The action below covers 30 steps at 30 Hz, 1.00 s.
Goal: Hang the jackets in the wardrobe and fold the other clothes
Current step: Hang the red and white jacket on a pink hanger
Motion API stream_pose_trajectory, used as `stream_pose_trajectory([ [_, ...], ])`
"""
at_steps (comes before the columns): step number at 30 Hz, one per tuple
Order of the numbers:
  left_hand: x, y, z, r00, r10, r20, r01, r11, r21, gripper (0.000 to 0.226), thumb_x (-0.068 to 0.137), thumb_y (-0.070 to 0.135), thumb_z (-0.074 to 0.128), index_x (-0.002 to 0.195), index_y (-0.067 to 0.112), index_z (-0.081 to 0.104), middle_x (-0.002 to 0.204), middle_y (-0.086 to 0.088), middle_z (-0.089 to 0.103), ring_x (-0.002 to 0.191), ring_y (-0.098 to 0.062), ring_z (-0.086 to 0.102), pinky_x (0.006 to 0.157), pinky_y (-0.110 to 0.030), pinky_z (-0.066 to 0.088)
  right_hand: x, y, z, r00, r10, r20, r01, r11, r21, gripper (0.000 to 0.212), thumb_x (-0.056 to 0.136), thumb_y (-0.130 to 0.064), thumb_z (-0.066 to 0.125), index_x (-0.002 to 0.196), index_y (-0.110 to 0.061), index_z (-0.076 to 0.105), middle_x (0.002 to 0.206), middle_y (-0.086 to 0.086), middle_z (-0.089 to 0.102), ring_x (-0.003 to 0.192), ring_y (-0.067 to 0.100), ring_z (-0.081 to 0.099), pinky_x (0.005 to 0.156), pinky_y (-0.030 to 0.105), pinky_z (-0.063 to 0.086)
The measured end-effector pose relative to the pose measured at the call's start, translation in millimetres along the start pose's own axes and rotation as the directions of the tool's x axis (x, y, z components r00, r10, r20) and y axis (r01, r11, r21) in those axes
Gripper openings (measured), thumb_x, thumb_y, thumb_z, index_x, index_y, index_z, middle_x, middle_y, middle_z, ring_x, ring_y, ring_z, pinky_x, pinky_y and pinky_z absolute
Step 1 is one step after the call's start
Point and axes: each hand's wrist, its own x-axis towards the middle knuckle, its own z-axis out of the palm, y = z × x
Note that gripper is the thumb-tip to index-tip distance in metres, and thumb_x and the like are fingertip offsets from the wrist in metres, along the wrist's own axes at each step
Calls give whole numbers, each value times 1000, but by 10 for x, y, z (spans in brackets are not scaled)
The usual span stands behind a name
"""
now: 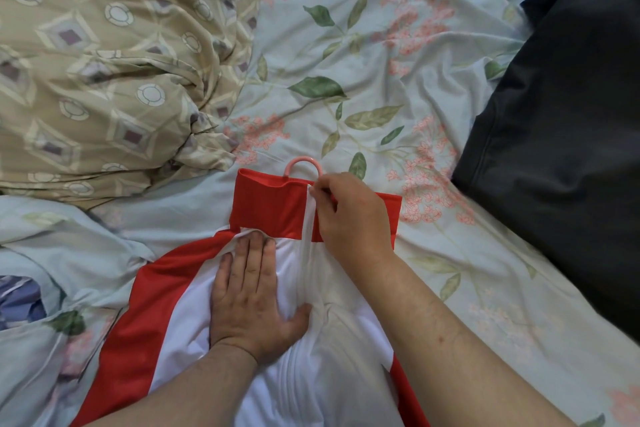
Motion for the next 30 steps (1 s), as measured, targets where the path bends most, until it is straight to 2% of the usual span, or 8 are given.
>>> stream_pose_trajectory([
  [3,1,4,-10,1000,-7,13,7,1000,13,112,63,67,47,148,-3,27,153,-24,35,143,-34,25,118,-43,9,-146,33,-12,989,-142,47,147,983,-114,18,84,-7,71,67,-5,67,64,6,61,55,25,58,46,36,48],
  [7,4,12,-17,1000,-13,17,12,1000,16,112,63,67,47,147,-4,28,153,-24,36,142,-34,26,118,-43,10,-186,79,3,983,-168,78,178,973,-150,25,82,-3,75,60,-4,61,59,7,54,50,28,51,40,39,44],
  [11,1,5,-12,1000,-8,18,8,1000,13,112,63,67,48,148,-3,27,154,-23,34,143,-34,25,119,-42,9,-216,95,14,982,-152,108,168,974,-151,24,83,-3,73,64,-3,59,63,8,54,52,29,50,41,41,44],
  [17,3,0,-13,1000,-2,13,2,1000,0,111,64,68,47,147,-4,31,153,-23,36,143,-34,26,119,-42,8,-250,79,-21,974,-128,185,152,981,-124,15,89,-19,67,80,-8,72,75,3,62,67,23,58,55,39,49],
  [21,3,6,-8,1000,1,-9,-1,1000,-7,110,63,67,48,146,-4,33,152,-23,37,142,-34,27,118,-43,10,17,47,-75,1000,19,18,-17,996,-92,18,93,-23,63,80,-12,69,77,1,60,69,19,55,60,37,46],
  [23,5,8,-3,1000,5,-14,-5,1000,-5,110,64,67,48,147,-4,32,153,-23,37,142,-34,27,118,-43,11,201,62,-55,987,118,108,-96,977,-191,19,97,-27,56,89,-14,67,86,2,60,76,20,56,63,36,44],
  [25,7,5,-2,1000,9,-23,-9,1000,-7,110,63,67,48,147,-2,29,153,-22,36,143,-33,27,119,-43,10,329,78,-10,959,188,212,-127,954,-271,23,98,-29,51,82,-15,60,85,1,59,77,22,55,57,33,36],
  [30,6,-5,8,999,17,-27,-17,1000,-14,110,63,66,49,148,0,28,154,-21,35,143,-33,26,120,-42,7,669,162,-70,832,329,446,-336,940,-65,36,88,-36,65,71,-5,69,57,-1,57,55,14,53,57,29,44],
])
